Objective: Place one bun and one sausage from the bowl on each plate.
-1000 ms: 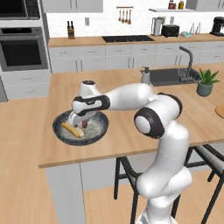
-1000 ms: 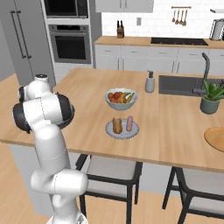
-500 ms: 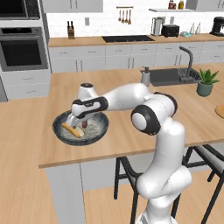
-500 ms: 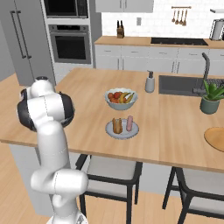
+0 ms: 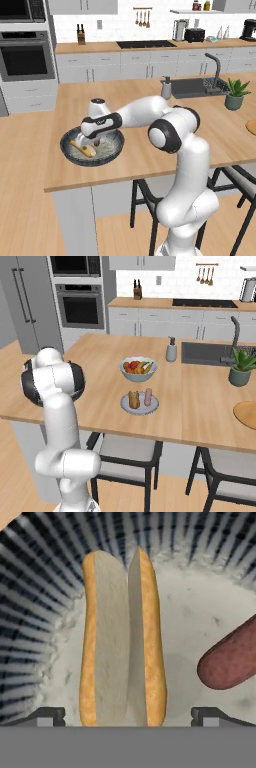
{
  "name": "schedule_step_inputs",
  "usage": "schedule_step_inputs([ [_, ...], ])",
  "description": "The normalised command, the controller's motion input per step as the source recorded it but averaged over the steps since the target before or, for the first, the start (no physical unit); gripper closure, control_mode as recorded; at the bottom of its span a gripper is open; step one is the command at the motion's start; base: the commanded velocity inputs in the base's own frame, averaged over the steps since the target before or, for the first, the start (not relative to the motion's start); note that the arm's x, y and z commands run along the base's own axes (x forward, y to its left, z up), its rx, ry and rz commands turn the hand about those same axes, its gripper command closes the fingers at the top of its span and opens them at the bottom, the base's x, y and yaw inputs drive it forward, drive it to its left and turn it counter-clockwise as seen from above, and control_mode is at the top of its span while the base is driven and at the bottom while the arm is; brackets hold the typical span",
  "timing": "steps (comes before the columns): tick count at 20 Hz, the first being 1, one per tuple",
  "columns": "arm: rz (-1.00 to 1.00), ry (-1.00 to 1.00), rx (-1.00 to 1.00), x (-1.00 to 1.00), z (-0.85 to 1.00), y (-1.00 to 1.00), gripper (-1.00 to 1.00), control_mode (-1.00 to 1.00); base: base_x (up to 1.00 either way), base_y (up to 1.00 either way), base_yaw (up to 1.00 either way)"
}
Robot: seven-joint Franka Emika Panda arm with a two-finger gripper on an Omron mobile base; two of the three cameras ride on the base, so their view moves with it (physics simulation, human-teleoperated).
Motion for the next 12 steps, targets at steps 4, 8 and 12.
schedule_step_inputs([
  [4,0.0,0.0,0.0,0.0,-0.14,0.0,-1.0,-1.0,0.0,0.0,0.0],
  [8,0.0,0.0,0.0,0.0,-0.25,0.06,-1.0,-1.0,0.0,0.0,0.0],
  [12,0.0,0.0,0.0,0.0,-0.13,0.12,-1.0,-1.0,0.0,0.0,0.0],
])
